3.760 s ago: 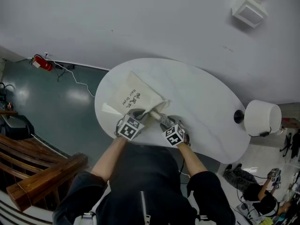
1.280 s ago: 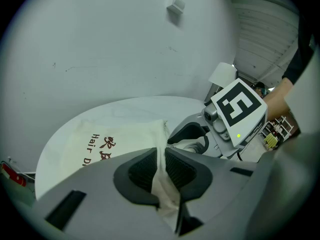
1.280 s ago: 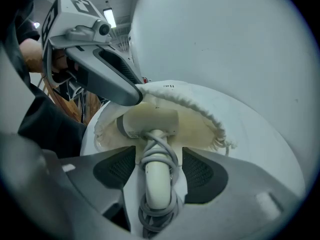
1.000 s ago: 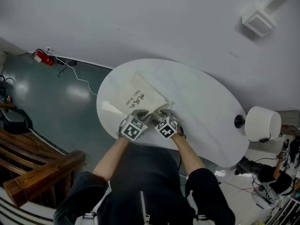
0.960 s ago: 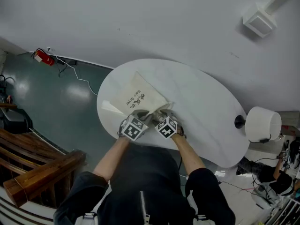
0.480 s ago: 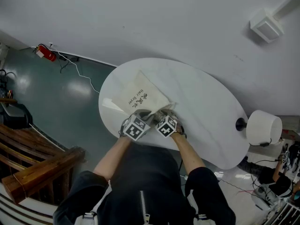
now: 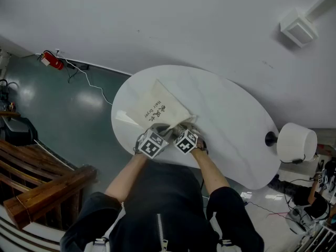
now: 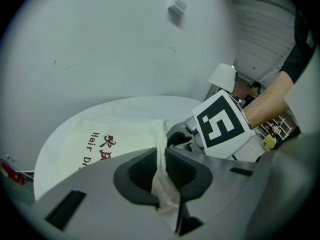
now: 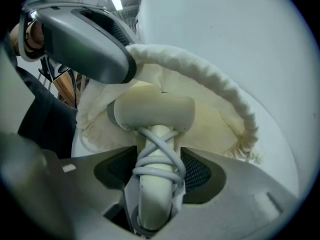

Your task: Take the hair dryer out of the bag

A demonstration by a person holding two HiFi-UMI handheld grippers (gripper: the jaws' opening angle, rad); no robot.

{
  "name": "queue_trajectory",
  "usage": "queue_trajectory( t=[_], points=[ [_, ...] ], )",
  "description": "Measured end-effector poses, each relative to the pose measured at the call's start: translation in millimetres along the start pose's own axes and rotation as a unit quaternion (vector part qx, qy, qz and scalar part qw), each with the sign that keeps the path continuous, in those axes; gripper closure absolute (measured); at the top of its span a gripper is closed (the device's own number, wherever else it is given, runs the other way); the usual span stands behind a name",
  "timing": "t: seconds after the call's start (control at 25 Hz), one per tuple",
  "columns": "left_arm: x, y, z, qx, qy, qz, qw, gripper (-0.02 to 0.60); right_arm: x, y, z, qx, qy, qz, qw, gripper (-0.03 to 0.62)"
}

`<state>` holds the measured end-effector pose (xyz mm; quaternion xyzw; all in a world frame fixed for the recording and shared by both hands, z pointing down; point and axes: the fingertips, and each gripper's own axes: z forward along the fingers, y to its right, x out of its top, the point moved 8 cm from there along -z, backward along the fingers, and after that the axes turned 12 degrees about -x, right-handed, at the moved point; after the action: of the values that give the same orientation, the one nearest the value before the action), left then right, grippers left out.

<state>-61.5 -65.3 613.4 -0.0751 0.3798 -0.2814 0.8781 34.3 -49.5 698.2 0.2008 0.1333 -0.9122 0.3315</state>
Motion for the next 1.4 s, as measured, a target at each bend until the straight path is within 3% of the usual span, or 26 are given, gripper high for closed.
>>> queue_trajectory(
  t=[0.52, 1.4],
  points=[
    [-1.0, -0.6, -2.1, -0.001, 0.001, 0.003, 1.0000, 0.529, -1.0, -3.7, -7.2, -0.006, 0.013, 0.008, 1.000, 0.367],
    [1.9, -2.7, -2.3, 0.004, 0.009, 0.009, 0.9999, 0.529, -19.8, -1.0, -36.4, -0.023, 0.044, 0.054, 0.997, 0.370]
  ],
)
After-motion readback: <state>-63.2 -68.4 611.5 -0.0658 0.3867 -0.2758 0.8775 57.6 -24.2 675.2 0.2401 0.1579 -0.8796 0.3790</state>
